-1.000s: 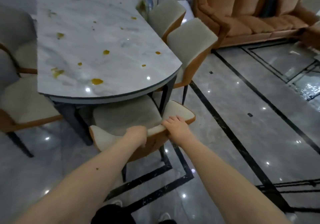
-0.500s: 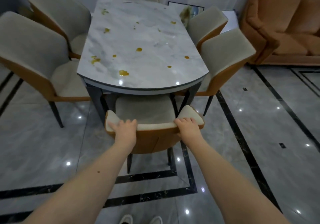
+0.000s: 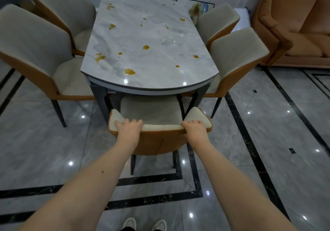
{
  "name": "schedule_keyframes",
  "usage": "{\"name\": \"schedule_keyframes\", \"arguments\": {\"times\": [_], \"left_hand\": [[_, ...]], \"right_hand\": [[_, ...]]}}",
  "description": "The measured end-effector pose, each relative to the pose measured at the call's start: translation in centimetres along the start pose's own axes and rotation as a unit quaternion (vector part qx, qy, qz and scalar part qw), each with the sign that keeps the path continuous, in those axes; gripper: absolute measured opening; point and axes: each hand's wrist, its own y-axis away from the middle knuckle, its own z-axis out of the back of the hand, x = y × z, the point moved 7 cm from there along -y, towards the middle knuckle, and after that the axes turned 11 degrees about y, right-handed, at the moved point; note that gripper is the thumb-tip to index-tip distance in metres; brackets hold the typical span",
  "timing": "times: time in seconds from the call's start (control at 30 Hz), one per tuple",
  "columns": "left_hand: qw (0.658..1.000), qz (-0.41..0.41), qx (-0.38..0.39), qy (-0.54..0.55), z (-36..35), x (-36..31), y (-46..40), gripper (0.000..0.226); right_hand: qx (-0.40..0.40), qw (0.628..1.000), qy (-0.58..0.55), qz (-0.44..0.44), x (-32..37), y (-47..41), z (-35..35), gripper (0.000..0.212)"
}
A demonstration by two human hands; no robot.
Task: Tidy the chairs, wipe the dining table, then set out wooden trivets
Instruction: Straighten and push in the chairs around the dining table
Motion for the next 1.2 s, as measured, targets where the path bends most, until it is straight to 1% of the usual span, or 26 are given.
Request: {"name": "schedule_keyframes", "arguments": {"times": [0.3,0.47,0.57,0.67,0.9,1.03,1.2], "left_hand": [[1.0,-0.012,-0.026,-0.001,0.2,1.6,-0.8,0.049],[0.998,-0.022,-0.049,0.011,0.1,1.8,-0.6,0.046],[0.998,-0.016,-0.056,0.008,0.0,1.8,-0.7,0.047],[0.998,-0.009,-0.058,0.003,0.1,1.6,-0.8,0.05],[0.998,-0.011,-0.06,0.013,0.5,0.7,-1.7,0.051],[0.998,-0.013,-0.056,0.013,0.8,0.8,-2.5,0.049],[0.998,-0.015,-0.06,0.005,1.2,0.9,-3.3,0.051]], "right_hand": [[-0.023,0.999,-0.023,0.023,1.1,-0.5,0.2,0.024],[-0.008,0.999,-0.036,0.015,1.0,-0.5,0.1,0.031],[-0.02,0.999,-0.047,-0.003,0.7,-0.1,-0.2,0.036],[-0.028,0.999,-0.037,-0.007,0.4,0.0,-0.5,0.038],[-0.003,1.0,-0.021,-0.017,-0.3,-1.1,0.4,0.046],[0.006,1.0,-0.023,-0.015,-0.3,-1.7,0.7,0.042],[0.008,1.0,-0.028,-0.009,-0.3,-2.7,0.8,0.044]]}}
